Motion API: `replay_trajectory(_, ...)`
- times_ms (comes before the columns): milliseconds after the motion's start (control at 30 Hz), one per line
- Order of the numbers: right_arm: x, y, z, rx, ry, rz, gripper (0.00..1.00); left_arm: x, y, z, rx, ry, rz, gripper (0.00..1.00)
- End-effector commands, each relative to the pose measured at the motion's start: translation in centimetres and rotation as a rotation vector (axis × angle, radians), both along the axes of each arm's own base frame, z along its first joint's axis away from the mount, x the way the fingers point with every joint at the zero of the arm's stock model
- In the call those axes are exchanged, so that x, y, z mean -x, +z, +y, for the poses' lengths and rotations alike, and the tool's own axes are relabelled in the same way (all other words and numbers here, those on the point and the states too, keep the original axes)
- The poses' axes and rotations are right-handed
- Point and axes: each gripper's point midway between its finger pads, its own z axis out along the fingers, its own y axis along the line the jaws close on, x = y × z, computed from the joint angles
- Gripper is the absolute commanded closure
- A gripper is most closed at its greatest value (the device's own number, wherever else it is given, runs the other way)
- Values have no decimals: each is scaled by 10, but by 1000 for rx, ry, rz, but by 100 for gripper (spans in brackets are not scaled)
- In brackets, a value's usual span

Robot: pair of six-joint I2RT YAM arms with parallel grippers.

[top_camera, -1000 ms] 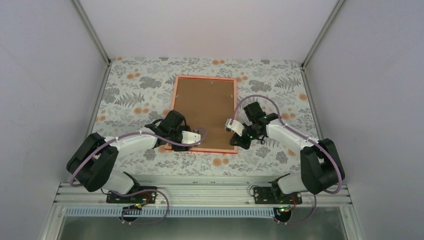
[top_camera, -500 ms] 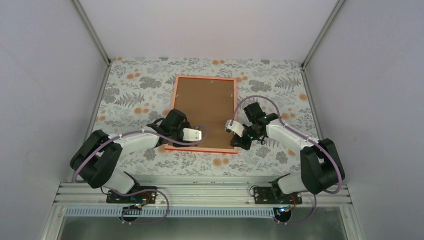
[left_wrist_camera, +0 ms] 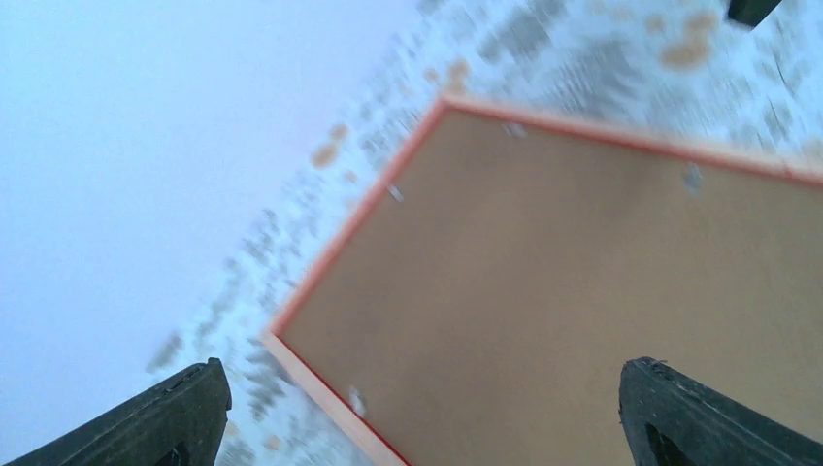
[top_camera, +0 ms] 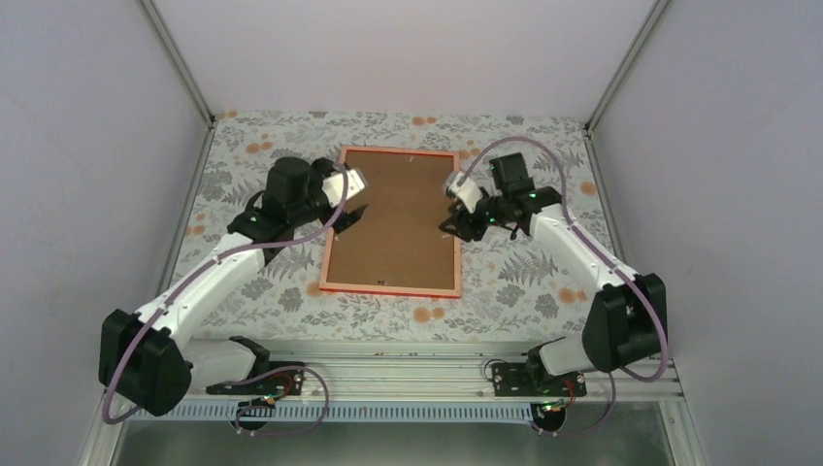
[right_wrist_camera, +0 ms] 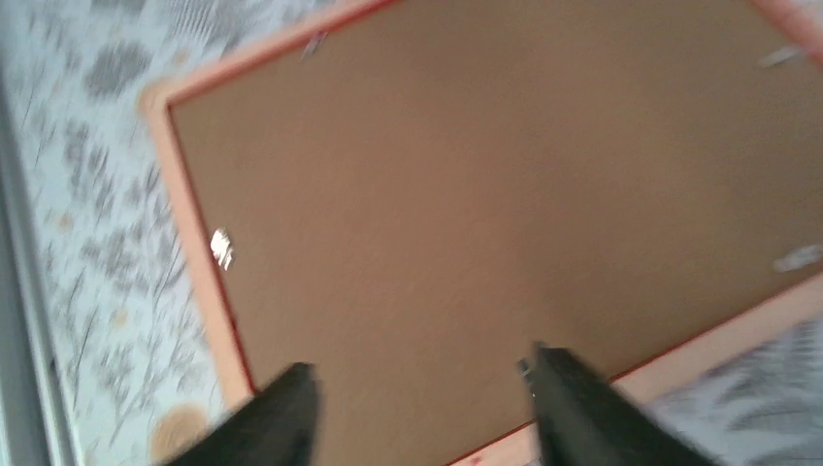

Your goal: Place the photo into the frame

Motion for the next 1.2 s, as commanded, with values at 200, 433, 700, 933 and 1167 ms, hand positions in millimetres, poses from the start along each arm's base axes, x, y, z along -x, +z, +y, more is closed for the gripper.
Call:
replay_trajectory(200,-81,52,6,-215,-213,-199,0,-61,-44,8,106,332,452,0)
replay_trajectory(433,-68,-18,44,-137,52,23,0,-56,-71,60,117,465,434,0)
replay_trajectory(700,-46,-63,110,-21,197,-31,0,-31,-129,91,60,570,609,0)
replay_trajectory(933,-57,-69,182,-47,241,-77,14,-42,-152,112,97,646,704,11)
replay_trajectory(1167,-70,-90,229,-28,245,-165,30,-53,-154,110,206,662,756,17)
